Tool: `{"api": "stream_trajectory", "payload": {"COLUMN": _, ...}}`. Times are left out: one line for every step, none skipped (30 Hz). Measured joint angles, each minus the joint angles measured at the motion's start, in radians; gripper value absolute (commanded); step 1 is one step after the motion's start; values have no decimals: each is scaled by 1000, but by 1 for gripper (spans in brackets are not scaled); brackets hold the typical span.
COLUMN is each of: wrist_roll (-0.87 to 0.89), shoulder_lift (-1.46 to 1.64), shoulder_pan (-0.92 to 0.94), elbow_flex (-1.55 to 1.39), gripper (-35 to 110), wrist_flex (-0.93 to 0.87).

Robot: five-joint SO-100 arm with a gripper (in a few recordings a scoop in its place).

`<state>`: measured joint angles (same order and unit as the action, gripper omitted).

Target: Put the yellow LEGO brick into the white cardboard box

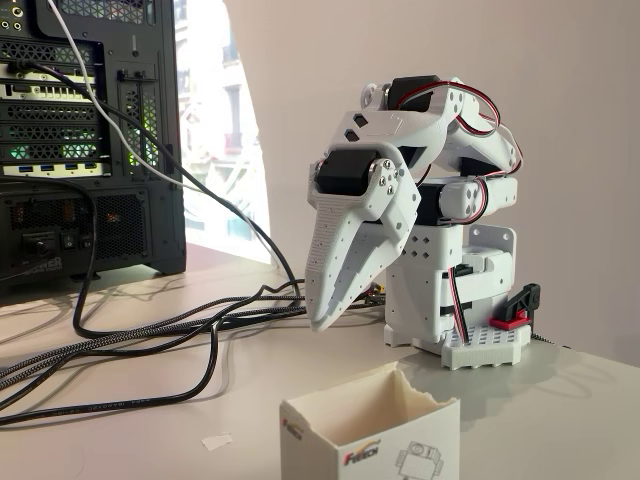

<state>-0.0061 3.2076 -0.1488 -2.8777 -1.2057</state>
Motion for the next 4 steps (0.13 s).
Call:
{"api": "stream_trajectory", "payload": {"wrist_roll": 0, "shoulder_lift": 0, "shoulder_pan": 0, "elbow_flex": 0, "gripper": -9, "wrist_flex": 0}}
{"api": "stream_trajectory", "payload": {"wrist_roll": 0, "shoulder_lift": 0, "shoulder_pan": 0, "elbow_flex": 0, "gripper": -9, "wrist_flex": 0}}
{"api": "stream_trajectory", "payload": {"wrist_roll": 0, "shoulder_lift": 0, "shoulder_pan": 0, "elbow_flex": 0, "gripper": -9, "wrist_flex": 0}}
{"api": "stream_trajectory", "payload": {"wrist_roll": 0, "shoulder_lift": 0, "shoulder_pan": 0, "elbow_flex": 0, "gripper": -9, "wrist_flex": 0}}
